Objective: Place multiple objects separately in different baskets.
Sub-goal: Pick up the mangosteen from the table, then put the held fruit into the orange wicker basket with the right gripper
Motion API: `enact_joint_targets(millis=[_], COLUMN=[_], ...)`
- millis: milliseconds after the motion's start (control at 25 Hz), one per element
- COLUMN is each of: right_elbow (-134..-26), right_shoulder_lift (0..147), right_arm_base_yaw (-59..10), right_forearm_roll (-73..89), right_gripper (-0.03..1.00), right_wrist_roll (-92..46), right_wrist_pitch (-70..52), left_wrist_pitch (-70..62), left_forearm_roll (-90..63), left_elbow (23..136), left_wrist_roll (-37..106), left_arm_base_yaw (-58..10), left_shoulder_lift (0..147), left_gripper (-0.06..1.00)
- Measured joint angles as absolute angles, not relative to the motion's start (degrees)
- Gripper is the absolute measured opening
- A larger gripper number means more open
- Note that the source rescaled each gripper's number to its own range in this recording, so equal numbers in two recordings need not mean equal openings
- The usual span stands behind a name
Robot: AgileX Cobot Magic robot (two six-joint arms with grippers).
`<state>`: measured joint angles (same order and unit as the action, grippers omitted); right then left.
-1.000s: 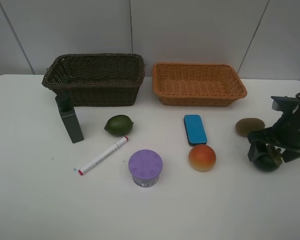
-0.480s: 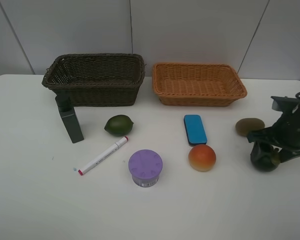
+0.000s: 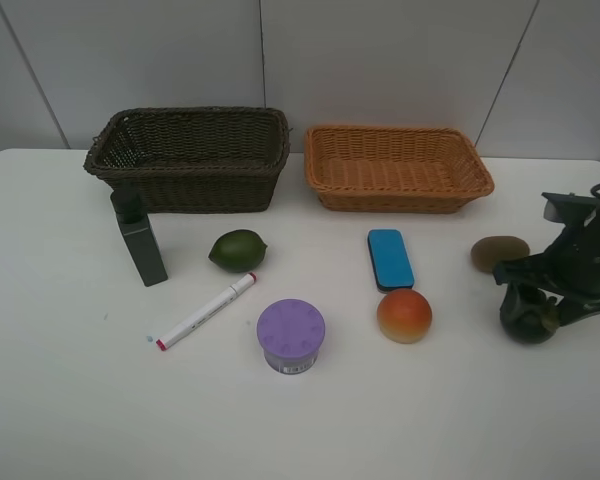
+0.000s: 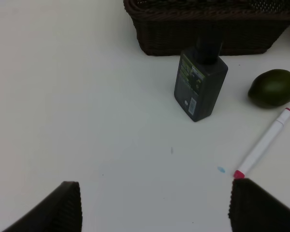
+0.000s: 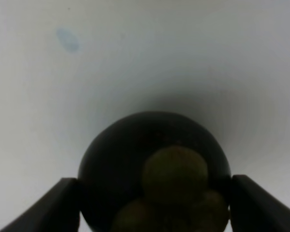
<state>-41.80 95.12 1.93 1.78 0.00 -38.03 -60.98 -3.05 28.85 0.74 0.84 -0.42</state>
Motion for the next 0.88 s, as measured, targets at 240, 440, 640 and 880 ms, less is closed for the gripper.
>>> enact_joint_targets(millis=[240, 440, 640, 880], right_elbow=[-42.6, -48.9, -58.4, -70.8], right_shoulder_lift=[95.1, 95.2, 95.2, 95.2], right_arm_base_yaw=[1.9, 1.9, 1.9, 1.9], right_forearm_roll=[1.8, 1.8, 1.8, 1.7], right_gripper=[0.39, 0.39, 0.39, 0.39], right_wrist_roll=[0.0, 0.4, 0.4, 0.4], right_wrist_pitch=[-40.0, -49.3, -57.3, -59.7], left_wrist_pitch=[-61.0, -61.0, -61.0, -61.0], left_forearm_roll=[-3.0, -3.0, -3.0, -3.0], left_elbow=[28.9, 28.9, 28.9, 28.9], left_wrist_roll=[0.7, 0.7, 0.7, 0.7], left_arm_base_yaw=[0.8, 0.8, 0.8, 0.8], left_shoulder_lift=[-0.4, -0.4, -0.4, -0.4], left_gripper=[0.82, 0.82, 0.82, 0.82])
